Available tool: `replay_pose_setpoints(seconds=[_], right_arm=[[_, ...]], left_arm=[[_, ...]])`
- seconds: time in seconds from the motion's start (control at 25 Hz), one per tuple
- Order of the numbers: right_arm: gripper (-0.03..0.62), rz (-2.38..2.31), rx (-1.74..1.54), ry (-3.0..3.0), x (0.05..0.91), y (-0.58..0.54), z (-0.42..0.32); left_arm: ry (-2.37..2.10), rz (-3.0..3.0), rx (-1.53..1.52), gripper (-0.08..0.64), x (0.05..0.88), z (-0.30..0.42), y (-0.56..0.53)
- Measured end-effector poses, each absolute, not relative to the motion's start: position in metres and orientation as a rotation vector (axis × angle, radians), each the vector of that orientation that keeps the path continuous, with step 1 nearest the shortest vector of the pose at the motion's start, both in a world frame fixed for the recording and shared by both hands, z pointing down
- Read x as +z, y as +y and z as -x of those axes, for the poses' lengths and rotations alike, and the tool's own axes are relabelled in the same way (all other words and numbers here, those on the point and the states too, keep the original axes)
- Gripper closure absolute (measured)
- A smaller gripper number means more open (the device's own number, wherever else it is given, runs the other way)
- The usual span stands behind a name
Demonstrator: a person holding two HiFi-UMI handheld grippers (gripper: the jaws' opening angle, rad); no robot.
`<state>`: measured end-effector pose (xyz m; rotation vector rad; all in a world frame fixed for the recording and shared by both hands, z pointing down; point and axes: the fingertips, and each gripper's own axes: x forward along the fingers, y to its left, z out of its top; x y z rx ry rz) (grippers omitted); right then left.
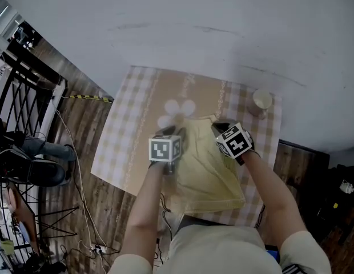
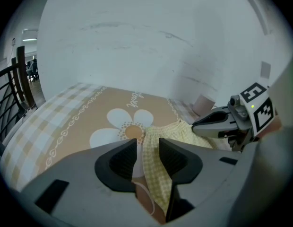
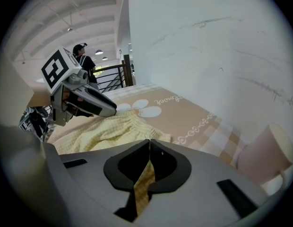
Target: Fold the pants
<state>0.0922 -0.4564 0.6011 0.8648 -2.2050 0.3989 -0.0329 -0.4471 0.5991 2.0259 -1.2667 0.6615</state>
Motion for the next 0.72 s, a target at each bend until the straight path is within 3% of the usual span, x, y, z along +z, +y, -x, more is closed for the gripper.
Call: replay_pose_setpoints(seconds=[0.48,0.72], right_arm=[[0.583,-0.861,0.406,-2.129,0.611,-0.480,-0.118],[0.522,-0.826,0.463,-2.119,0.621,-0.482,-0.119]], left_arm=[[-1.151,-2.028,0.759,0.426,0.621,0.010,-0.453],[-1.118,-1.999,0.737,0.426,0.629,0.008,-0.454]])
